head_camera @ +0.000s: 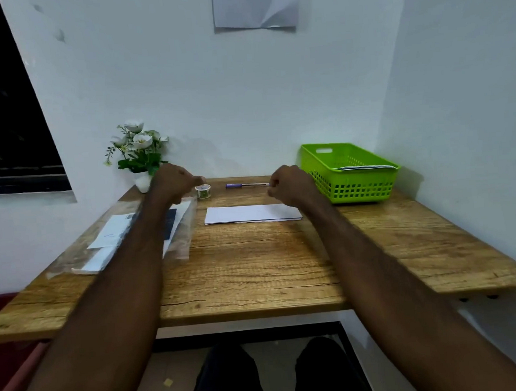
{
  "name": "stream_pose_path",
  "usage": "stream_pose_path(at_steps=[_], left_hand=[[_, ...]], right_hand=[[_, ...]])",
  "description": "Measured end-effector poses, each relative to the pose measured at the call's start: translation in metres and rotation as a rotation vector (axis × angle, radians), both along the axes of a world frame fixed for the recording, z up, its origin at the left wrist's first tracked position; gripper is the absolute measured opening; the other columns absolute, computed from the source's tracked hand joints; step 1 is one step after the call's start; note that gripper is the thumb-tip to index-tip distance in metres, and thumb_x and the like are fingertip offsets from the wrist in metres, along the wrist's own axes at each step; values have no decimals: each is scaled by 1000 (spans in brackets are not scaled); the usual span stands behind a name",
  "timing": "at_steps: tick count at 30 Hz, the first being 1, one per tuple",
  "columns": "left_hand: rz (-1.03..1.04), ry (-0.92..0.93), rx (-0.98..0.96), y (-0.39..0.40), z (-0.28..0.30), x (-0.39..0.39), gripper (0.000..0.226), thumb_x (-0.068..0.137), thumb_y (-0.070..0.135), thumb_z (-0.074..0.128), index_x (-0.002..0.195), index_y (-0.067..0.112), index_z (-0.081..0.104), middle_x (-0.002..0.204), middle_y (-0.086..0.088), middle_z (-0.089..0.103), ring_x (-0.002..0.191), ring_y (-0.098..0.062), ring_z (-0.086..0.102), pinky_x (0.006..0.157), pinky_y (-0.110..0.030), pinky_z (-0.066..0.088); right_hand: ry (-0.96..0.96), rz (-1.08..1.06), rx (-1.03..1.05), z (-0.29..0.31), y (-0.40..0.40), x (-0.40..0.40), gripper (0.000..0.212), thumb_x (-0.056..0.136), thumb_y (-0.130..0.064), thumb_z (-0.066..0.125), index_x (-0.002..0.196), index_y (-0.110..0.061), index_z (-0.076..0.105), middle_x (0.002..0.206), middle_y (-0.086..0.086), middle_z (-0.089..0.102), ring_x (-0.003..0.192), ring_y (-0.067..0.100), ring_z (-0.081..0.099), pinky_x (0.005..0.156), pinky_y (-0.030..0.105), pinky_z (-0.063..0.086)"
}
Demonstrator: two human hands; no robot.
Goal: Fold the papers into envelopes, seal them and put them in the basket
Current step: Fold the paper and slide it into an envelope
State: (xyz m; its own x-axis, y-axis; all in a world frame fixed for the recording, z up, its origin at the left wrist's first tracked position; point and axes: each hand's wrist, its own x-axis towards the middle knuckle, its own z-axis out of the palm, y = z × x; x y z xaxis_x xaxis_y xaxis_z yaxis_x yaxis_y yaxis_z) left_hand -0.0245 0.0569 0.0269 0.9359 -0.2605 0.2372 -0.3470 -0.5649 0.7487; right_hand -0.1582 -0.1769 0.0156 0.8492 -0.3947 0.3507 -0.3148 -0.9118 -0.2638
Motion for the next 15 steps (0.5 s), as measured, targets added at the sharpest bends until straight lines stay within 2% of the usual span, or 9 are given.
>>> stream_pose_path(at_steps=[3, 7, 9, 12, 15], left_hand=[[76, -173, 9, 25, 12, 7, 35, 84, 42, 80, 97, 10, 78, 90, -10, 76, 72, -21, 66, 74, -32, 53], [56, -288, 106, 63, 20, 15, 32, 84, 51, 77, 94, 21, 80, 83, -2, 76, 82, -21, 70, 80, -36, 54], [60, -352, 153, 82, 18, 17, 32, 85, 56, 74, 92, 25, 79, 82, 1, 74, 84, -21, 69, 80, -38, 54], [87, -395, 181, 103, 8, 18, 33, 84, 60, 73, 94, 29, 79, 87, 1, 75, 88, -22, 68, 81, -39, 55], [66, -360, 155, 110, 3, 20, 35, 83, 61, 75, 96, 29, 80, 84, 1, 76, 87, -23, 71, 85, -43, 57]], right_hand=[[-87, 154, 37, 4, 30, -2, 9, 84, -34, 70, 85, -26, 75, 91, -2, 75, 92, 21, 68, 69, 27, 42], [-215, 463, 89, -1, 81, -11, 13, 81, -39, 77, 85, -26, 79, 87, -11, 74, 86, 8, 64, 74, 33, 54], [-230, 616, 94, -6, 106, -16, 18, 80, -43, 79, 89, -28, 80, 93, -14, 74, 96, 6, 60, 81, 34, 53], [-128, 770, 100, -14, 138, -23, 31, 80, -52, 79, 100, -27, 79, 111, -12, 70, 114, 9, 52, 98, 39, 46], [-16, 862, 147, -24, 160, -29, 39, 81, -56, 78, 107, -27, 77, 123, -11, 64, 123, 7, 45, 102, 39, 44]])
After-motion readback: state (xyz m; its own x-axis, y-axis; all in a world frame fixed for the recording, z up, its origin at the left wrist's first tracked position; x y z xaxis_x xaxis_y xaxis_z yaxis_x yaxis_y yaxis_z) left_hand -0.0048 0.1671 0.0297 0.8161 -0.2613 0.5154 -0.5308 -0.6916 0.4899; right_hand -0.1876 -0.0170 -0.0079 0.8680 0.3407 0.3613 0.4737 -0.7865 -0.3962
